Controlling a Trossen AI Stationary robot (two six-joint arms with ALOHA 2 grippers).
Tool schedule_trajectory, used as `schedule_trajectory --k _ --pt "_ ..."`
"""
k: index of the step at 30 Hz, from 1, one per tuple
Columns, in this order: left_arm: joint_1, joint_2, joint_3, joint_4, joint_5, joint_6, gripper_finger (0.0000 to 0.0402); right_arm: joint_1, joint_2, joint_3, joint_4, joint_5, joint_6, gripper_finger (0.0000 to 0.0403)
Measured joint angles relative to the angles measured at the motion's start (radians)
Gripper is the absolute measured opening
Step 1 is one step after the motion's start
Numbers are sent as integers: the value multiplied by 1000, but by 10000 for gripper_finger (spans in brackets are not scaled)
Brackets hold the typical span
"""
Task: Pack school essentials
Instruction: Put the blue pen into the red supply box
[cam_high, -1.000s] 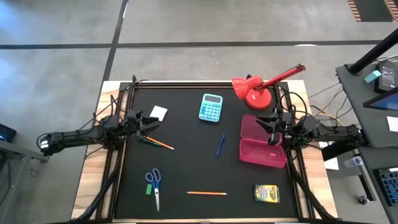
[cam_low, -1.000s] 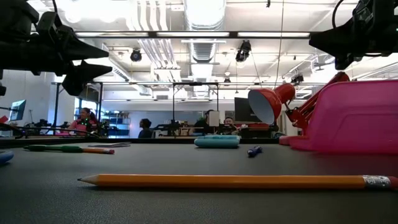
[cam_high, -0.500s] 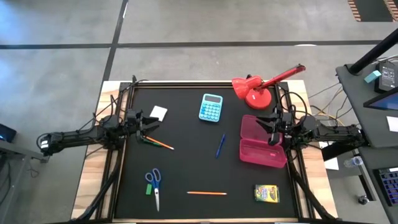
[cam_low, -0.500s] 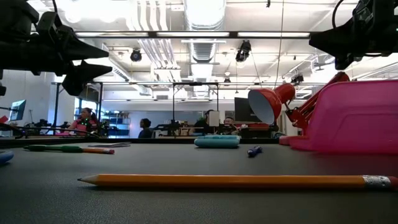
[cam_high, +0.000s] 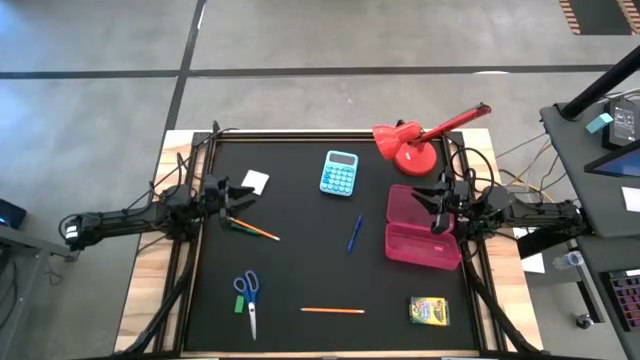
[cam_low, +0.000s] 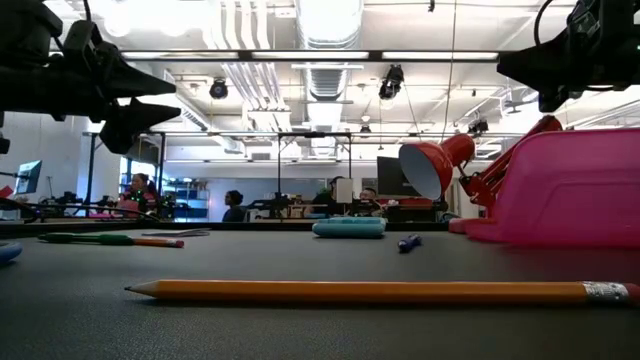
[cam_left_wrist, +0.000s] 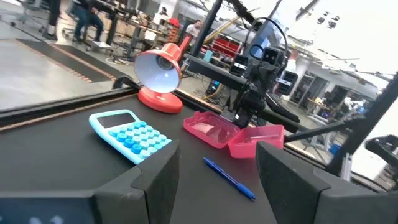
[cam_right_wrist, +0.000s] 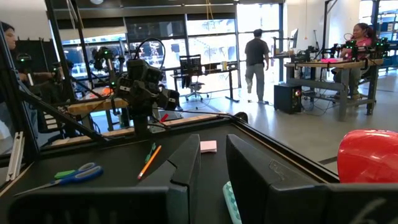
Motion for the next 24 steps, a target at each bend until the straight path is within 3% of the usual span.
schedule_trajectory --k 4,7,13,18,24 --pt "0 0 0 12 -121 -2 193 0 0 0 0 0 0 68" --pt "0 0 0 96 -143 -1 193 0 0 0 0 0 0 68" --pt "0 0 0 290 -143 1 193 0 0 0 0 0 0 68" --pt "0 0 0 356 -162 -4 193 0 0 0 0 0 0 68" --pt "0 17 16 373 -70 -5 193 0 0 0 0 0 0 68"
